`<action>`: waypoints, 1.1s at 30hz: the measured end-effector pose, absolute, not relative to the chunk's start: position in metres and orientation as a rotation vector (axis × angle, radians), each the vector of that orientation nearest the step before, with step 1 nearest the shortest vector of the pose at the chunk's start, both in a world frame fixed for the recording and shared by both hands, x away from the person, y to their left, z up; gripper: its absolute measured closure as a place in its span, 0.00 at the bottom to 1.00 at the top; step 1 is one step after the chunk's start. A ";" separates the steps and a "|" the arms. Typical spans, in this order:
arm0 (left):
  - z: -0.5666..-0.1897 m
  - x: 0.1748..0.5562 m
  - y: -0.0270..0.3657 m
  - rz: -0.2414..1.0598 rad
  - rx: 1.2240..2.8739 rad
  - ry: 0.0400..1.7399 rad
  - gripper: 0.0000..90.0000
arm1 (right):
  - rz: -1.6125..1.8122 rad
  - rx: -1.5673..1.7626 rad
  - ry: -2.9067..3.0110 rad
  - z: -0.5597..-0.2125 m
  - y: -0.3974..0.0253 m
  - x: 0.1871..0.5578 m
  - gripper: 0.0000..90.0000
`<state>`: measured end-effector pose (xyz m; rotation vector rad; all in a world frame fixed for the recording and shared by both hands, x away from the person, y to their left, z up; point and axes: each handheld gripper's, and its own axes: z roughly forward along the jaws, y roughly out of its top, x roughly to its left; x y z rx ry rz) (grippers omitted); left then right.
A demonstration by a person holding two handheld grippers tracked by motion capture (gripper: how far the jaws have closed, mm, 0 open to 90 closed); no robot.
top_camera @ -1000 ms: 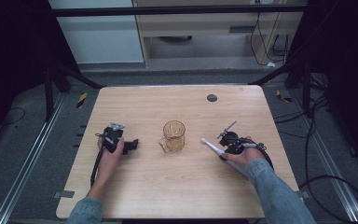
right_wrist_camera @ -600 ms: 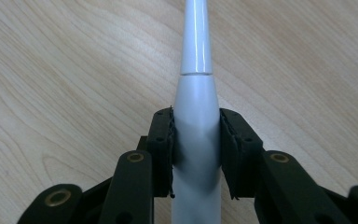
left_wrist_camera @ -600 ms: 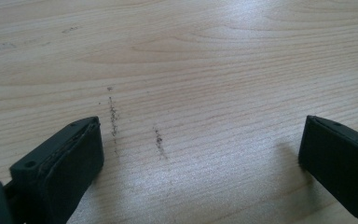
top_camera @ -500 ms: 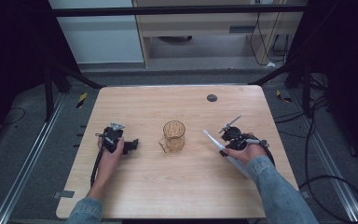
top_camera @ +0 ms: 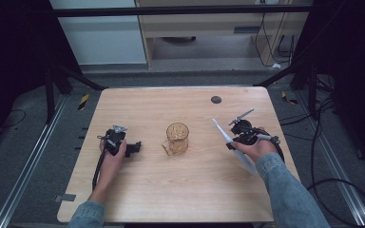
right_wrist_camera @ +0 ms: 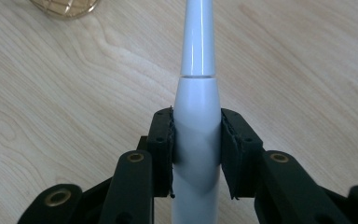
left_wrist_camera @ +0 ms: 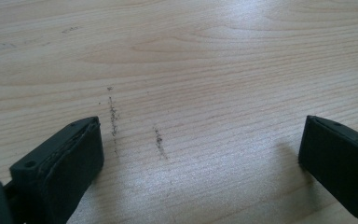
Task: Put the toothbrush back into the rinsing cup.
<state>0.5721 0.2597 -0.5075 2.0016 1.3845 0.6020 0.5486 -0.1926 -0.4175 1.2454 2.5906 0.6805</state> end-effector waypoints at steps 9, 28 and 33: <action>-0.507 0.572 0.260 0.602 2.002 1.384 0.00 | 0.758 1.245 2.540 -0.400 -0.191 0.553 0.74; -0.507 0.572 0.260 0.602 2.003 1.384 0.00 | 0.957 1.207 2.407 -0.372 -0.180 0.564 0.74; -0.507 0.572 0.260 0.602 2.003 1.384 0.00 | 0.988 1.195 2.382 -0.369 -0.176 0.568 0.75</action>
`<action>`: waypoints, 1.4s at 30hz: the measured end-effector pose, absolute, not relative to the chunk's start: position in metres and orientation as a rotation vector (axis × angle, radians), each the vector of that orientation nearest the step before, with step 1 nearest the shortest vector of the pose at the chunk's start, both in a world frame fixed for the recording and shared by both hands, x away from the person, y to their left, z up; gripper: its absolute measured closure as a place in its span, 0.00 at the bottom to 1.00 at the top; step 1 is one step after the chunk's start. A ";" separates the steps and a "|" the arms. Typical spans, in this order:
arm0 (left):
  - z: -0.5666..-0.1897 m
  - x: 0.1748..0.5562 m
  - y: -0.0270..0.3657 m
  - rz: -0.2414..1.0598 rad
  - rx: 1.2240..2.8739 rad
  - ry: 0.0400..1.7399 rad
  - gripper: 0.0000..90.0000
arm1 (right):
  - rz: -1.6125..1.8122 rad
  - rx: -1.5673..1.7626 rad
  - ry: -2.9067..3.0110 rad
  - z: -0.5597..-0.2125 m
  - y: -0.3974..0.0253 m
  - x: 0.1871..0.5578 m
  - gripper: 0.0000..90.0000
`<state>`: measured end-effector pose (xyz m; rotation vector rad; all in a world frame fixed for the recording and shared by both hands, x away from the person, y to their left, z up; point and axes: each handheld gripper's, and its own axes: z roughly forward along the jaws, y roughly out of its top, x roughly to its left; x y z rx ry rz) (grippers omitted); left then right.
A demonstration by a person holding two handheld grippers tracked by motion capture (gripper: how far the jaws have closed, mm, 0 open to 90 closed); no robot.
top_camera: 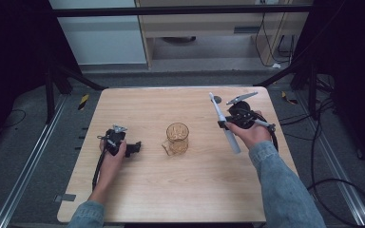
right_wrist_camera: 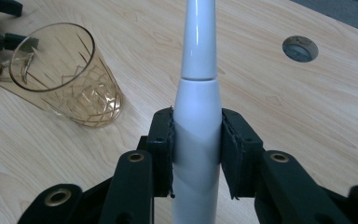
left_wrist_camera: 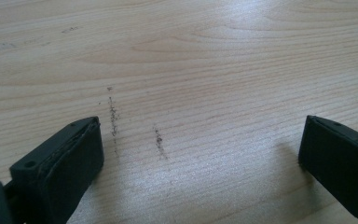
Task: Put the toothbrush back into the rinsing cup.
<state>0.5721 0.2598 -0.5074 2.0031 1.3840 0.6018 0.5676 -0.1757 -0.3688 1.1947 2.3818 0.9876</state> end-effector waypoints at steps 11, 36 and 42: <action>-0.507 0.572 0.260 0.602 2.003 1.385 0.00 | 1.067 1.161 2.319 -0.360 -0.160 0.575 0.74; -0.507 0.572 0.260 0.602 2.001 1.385 0.00 | 1.188 1.127 2.221 -0.352 -0.126 0.584 0.74; -0.508 0.572 0.260 0.602 1.999 1.385 0.00 | 1.195 1.117 2.205 -0.348 -0.120 0.586 0.74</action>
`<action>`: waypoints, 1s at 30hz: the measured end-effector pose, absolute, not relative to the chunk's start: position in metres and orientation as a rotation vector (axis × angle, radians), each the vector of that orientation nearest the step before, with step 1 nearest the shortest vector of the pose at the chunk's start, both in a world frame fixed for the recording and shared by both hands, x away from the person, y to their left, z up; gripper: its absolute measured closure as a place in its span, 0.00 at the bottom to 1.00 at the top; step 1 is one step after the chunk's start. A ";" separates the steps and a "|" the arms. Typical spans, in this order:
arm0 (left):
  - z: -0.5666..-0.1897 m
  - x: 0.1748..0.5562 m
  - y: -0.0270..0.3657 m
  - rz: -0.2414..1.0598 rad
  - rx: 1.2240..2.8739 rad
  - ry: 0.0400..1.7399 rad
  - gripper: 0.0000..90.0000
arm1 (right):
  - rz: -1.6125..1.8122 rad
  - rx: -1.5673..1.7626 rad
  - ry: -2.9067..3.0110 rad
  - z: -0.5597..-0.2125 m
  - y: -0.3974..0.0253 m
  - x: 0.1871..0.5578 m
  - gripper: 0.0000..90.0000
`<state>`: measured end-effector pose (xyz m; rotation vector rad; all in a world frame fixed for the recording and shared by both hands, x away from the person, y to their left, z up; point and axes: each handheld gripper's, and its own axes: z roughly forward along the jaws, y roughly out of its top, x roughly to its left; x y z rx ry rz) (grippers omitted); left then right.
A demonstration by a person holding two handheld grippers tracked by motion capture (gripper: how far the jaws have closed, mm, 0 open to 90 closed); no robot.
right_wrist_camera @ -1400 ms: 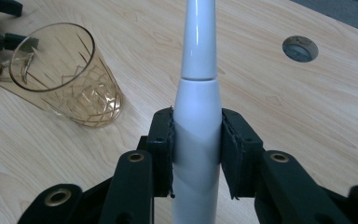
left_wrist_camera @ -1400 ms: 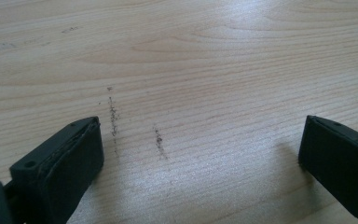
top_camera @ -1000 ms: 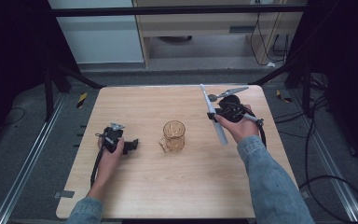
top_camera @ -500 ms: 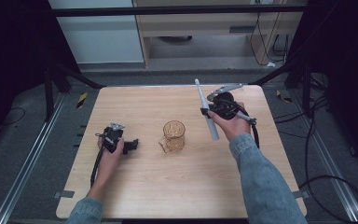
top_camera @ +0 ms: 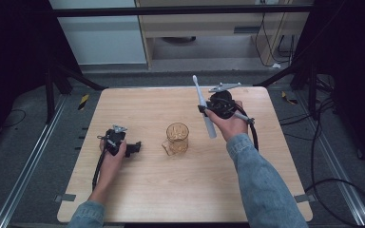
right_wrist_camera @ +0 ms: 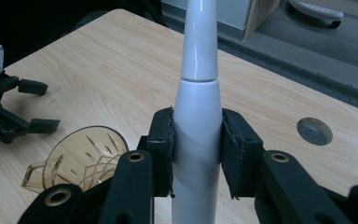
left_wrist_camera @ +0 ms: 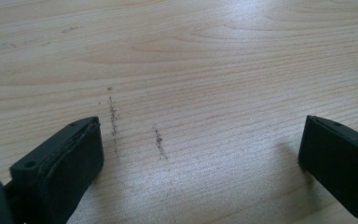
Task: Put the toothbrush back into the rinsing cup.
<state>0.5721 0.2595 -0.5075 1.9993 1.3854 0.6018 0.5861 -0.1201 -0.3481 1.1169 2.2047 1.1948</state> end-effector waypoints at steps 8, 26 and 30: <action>-0.507 0.572 0.260 0.602 2.002 1.385 0.00 | 1.209 1.092 2.185 -0.340 -0.111 0.588 0.74; -0.507 0.572 0.260 0.602 2.001 1.385 0.00 | 1.245 1.053 2.144 -0.325 -0.099 0.589 0.74; -0.507 0.572 0.260 0.602 2.001 1.385 0.00 | 1.261 1.049 2.124 -0.321 -0.097 0.589 0.74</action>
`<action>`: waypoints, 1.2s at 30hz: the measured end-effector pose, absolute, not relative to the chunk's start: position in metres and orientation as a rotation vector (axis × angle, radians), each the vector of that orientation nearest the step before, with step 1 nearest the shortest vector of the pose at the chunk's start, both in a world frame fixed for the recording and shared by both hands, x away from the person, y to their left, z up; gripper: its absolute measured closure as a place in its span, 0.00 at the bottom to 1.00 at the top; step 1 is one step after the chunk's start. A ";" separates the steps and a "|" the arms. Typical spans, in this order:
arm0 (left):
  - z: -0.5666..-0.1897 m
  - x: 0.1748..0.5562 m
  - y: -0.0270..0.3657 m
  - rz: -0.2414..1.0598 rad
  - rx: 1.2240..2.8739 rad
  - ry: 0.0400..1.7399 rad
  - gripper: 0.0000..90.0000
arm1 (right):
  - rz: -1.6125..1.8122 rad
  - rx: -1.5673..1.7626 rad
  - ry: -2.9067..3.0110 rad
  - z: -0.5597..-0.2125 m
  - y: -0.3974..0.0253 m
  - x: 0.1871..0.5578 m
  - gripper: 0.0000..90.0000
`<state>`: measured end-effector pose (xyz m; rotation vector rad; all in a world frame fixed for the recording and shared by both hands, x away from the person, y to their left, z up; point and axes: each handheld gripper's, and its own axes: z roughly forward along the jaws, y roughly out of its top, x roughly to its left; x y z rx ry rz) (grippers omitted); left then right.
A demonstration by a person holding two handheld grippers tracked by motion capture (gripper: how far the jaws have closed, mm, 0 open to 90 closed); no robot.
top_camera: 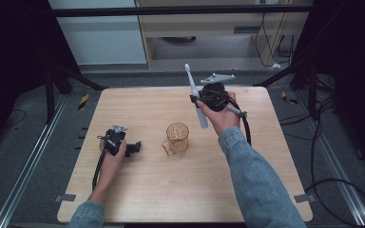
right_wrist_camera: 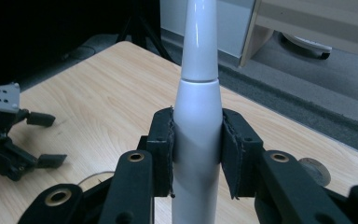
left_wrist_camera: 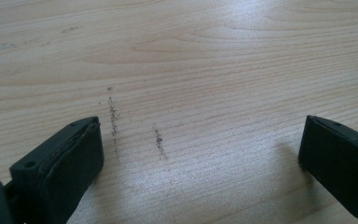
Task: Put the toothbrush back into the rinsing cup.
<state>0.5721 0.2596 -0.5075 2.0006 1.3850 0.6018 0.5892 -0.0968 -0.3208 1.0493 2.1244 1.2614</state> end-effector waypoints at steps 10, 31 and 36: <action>-0.507 0.572 0.260 0.601 2.000 1.385 0.00 | 1.276 1.029 2.102 -0.315 -0.091 0.590 0.74; -0.508 0.572 0.259 0.602 1.995 1.386 0.00 | 1.340 0.981 2.066 -0.303 -0.070 0.586 0.74; -0.508 0.572 0.259 0.602 1.995 1.386 0.00 | 1.350 0.972 2.068 -0.303 -0.065 0.586 0.74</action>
